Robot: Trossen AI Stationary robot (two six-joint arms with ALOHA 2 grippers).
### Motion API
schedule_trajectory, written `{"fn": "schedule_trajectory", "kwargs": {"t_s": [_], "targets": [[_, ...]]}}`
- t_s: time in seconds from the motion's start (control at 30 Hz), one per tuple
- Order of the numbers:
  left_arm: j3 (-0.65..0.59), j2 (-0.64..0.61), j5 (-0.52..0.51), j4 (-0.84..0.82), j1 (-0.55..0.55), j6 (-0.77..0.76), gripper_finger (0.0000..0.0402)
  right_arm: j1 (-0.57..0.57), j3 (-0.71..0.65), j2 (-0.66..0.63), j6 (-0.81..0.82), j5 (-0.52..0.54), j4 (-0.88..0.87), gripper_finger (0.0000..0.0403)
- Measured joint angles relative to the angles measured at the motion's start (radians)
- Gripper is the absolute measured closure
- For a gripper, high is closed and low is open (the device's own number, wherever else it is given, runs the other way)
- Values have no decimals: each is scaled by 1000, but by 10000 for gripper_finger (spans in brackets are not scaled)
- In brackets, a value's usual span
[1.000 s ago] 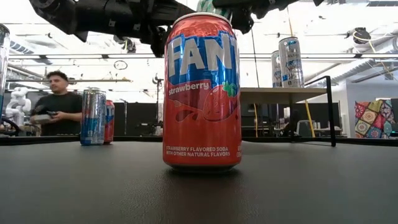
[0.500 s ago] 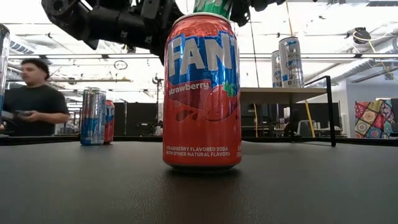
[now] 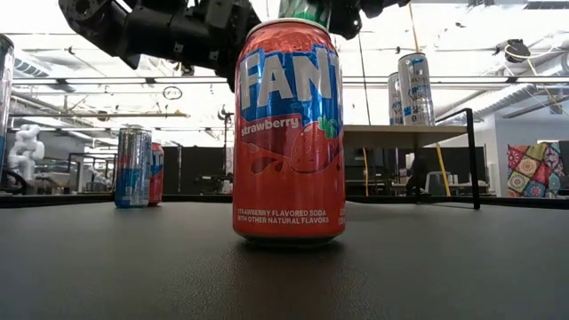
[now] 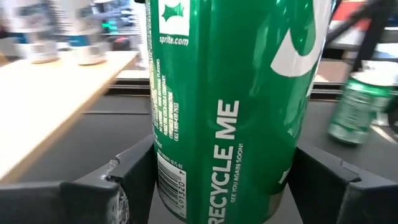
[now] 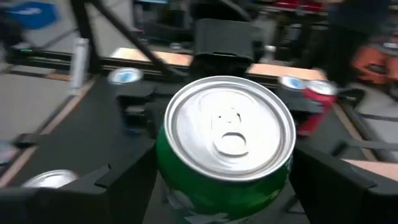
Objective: Place canned beverage on shelf
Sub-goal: Put the top green soda can on the shelf
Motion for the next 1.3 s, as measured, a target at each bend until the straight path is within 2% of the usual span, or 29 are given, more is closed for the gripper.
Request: {"fn": "schedule_trajectory", "kwargs": {"t_s": [0.17, 0.27, 0.63, 1.1, 1.3], "targets": [[0, 0, -136, 10, 2, -1, 117, -1, 0, 0, 107, 126, 4, 60], [0, 0, -164, 27, 1, 19, 116, 0, 0, 0, 151, 172, 4, 63], [0, -2, -185, 33, 0, 21, 115, -10, 0, 0, 160, 168, 67, 88], [0, -2, -185, 37, 1, 27, 114, -19, 0, 0, 153, 164, 64, 84], [0, -2, -185, 38, 2, 22, 113, -25, 0, 0, 146, 161, 63, 125]]}}
